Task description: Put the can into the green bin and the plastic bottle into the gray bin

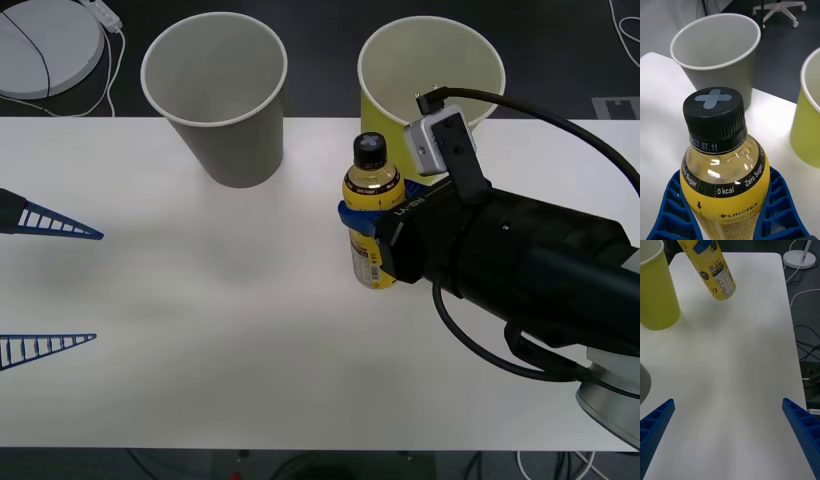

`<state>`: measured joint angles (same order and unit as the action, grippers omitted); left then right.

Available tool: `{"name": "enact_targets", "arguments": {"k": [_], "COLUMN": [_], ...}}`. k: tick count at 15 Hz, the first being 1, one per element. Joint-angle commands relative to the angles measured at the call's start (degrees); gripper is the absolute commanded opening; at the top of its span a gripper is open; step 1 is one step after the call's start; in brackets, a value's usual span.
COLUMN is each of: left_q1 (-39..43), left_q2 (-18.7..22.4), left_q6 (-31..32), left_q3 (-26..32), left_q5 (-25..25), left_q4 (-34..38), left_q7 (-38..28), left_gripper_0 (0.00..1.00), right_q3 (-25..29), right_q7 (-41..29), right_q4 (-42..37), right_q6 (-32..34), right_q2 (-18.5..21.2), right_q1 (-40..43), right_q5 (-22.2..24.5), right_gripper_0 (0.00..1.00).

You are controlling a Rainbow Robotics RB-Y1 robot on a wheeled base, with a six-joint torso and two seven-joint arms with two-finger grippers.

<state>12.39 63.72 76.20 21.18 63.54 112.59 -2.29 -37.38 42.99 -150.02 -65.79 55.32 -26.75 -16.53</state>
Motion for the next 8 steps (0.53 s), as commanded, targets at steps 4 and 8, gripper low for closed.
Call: {"name": "enact_targets", "arguments": {"k": [4, 8], "left_q1": [0.00, 0.00], "left_q2": [0.00, 0.00], "left_q6": [0.00, 0.00], "left_q3": [0.00, 0.00], "left_q5": [0.00, 0.00], "left_q4": [0.00, 0.00], "left_q7": [0.00, 0.00], "left_gripper_0": [1.00, 1.00], "right_q3": [0.29, 0.29], "right_q7": [2.36, 2.98], "right_q4": [0.02, 2.80], "right_q6": [-0.04, -0.04], "right_q2": [-4.26, -6.19], "right_q1": [-8.15, -14.12], "right_q5": [-7.20, -11.95], "right_gripper_0": [0.00, 0.00]}}
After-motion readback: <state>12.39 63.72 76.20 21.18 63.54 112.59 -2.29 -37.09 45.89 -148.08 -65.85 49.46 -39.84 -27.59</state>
